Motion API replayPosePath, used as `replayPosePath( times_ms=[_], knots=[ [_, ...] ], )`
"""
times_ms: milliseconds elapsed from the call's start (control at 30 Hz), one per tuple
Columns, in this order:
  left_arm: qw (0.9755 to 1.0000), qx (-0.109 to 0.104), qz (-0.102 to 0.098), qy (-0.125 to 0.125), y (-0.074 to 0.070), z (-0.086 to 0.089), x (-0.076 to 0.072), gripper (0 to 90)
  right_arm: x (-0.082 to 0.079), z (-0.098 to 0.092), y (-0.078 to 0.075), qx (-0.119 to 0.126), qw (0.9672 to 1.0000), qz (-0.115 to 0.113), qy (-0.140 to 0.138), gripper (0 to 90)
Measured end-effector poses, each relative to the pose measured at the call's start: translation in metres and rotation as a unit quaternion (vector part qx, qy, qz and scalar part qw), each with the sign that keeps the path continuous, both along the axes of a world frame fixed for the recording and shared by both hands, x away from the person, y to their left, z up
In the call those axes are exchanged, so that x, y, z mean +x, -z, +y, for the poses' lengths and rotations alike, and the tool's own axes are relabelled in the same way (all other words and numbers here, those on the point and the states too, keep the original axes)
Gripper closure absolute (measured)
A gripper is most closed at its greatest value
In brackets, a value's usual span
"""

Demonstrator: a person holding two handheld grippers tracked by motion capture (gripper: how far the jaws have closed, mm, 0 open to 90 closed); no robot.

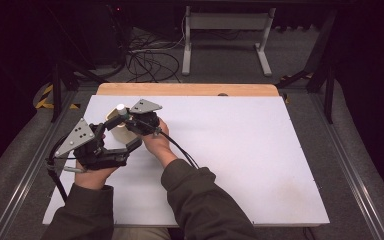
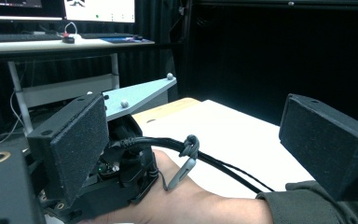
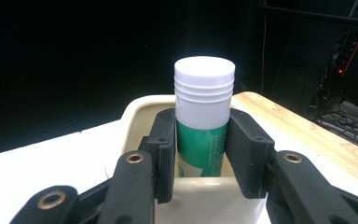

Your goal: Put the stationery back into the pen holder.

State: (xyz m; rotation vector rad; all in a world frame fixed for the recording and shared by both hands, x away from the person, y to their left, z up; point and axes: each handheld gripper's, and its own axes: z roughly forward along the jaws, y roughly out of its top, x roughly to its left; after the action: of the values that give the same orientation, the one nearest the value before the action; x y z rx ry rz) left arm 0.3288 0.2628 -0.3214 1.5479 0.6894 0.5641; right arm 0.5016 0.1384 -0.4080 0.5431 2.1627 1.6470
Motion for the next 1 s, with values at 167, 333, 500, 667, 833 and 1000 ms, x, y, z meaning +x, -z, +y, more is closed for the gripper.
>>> replayPosePath(
  times_ms=[167, 333, 500, 667, 833, 1000],
  knots=[
    [1.0000, 0.001, 0.000, 0.001, 0.0000, -0.0002, 0.0001, 9.2, 0.0002, -0.0001, 0.0000, 0.000, 1.0000, 0.002, -0.001, 64.2],
    [1.0000, 0.000, 0.000, 0.001, 0.0000, -0.0001, 0.0003, 9.1, 0.0004, -0.0001, -0.0003, 0.000, 1.0000, 0.004, -0.002, 63.9],
    [1.0000, 0.001, 0.001, 0.001, 0.0002, -0.0003, 0.0005, 9.2, 0.0008, -0.0004, -0.0006, 0.001, 1.0000, 0.005, -0.002, 63.0],
    [1.0000, -0.001, 0.002, 0.000, 0.0003, -0.0004, 0.0006, 9.2, 0.0000, -0.0002, -0.0024, 0.001, 1.0000, 0.002, -0.008, 62.4],
    [1.0000, -0.001, 0.002, 0.000, 0.0005, -0.0005, 0.0007, 9.1, -0.0001, -0.0012, -0.0030, -0.001, 1.0000, 0.004, -0.009, 62.3],
    [1.0000, -0.002, 0.002, -0.002, 0.0009, 0.0006, 0.0010, 9.2, -0.0010, -0.0037, -0.0062, 0.000, 0.9999, 0.003, -0.010, 61.4]
  ],
)
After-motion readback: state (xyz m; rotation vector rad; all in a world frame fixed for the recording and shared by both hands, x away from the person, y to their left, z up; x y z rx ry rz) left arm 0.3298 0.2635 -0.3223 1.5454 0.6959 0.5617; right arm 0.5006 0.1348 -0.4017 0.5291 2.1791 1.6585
